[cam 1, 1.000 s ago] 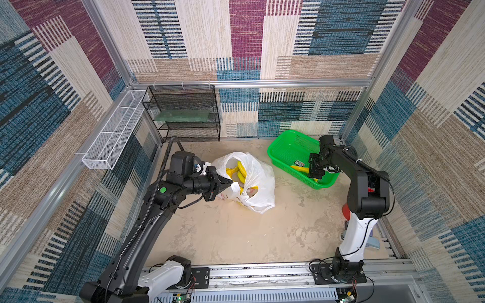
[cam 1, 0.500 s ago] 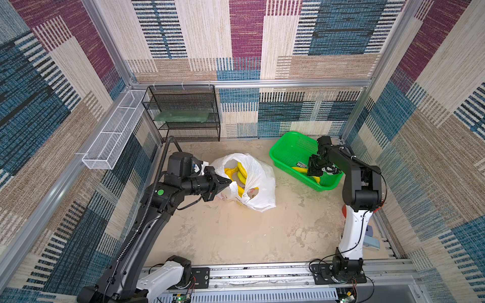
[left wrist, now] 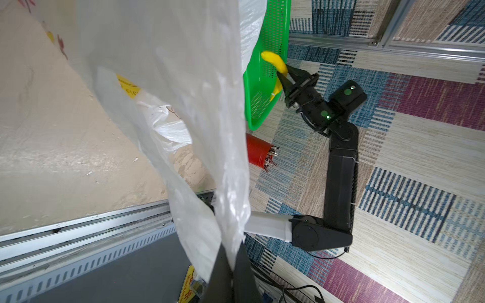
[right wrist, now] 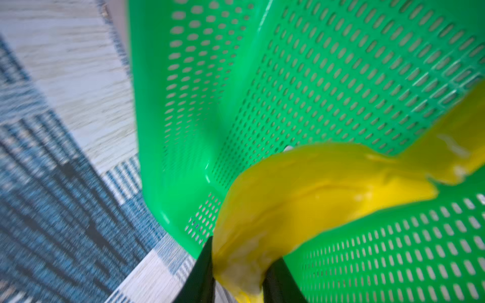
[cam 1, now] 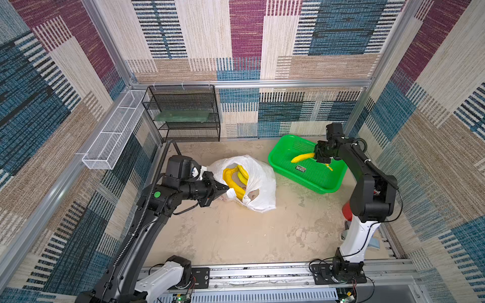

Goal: Place the banana into a plastic bag & tie a knot
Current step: Pick up the banana from the basket, then place the banana into the plastic bag.

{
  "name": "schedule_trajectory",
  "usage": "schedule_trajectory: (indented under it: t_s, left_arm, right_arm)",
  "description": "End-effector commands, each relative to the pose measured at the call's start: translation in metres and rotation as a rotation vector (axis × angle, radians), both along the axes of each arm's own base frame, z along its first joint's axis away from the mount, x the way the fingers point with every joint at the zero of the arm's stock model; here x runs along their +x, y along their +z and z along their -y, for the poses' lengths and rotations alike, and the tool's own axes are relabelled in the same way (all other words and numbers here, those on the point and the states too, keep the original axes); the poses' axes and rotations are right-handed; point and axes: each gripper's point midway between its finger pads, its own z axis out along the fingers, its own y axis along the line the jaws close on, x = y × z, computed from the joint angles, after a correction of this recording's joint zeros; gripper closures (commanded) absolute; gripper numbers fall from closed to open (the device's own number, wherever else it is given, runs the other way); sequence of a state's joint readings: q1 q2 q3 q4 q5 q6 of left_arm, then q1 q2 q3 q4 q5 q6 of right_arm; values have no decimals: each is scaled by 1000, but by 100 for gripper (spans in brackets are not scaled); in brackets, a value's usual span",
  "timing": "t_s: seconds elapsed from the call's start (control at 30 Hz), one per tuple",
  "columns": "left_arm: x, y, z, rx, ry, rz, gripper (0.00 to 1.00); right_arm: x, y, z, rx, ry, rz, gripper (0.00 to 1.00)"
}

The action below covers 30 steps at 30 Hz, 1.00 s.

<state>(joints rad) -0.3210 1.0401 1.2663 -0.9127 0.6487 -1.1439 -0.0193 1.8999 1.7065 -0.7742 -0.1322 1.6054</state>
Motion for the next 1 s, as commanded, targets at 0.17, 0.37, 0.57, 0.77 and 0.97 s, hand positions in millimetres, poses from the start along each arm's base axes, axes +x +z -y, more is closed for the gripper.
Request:
schedule_trajectory:
  t_s: [0.17,0.37,0.57,0.77,0.97]
  left_arm:
    - [-33,-33,-27,176,-16,-39,100]
    - [-34,-33,-27,175,-16,-36,100]
    - [-27,-26,-22,173,-43,-23,100]
    - [-31,-29,-16,151,-91,-31,100]
    - [-34,-30,-15,149,-120,-17,100]
  right_arm:
    - [-41,108,-142,-158,646,394,74]
    - [-132,113,-269,-105,1037,581,74]
    - [-201,101,-350,41,1390,616,75]
    - [-236,71,-392,141,1705,489,76]
    - [-263,16,-404,205,1778,292,77]
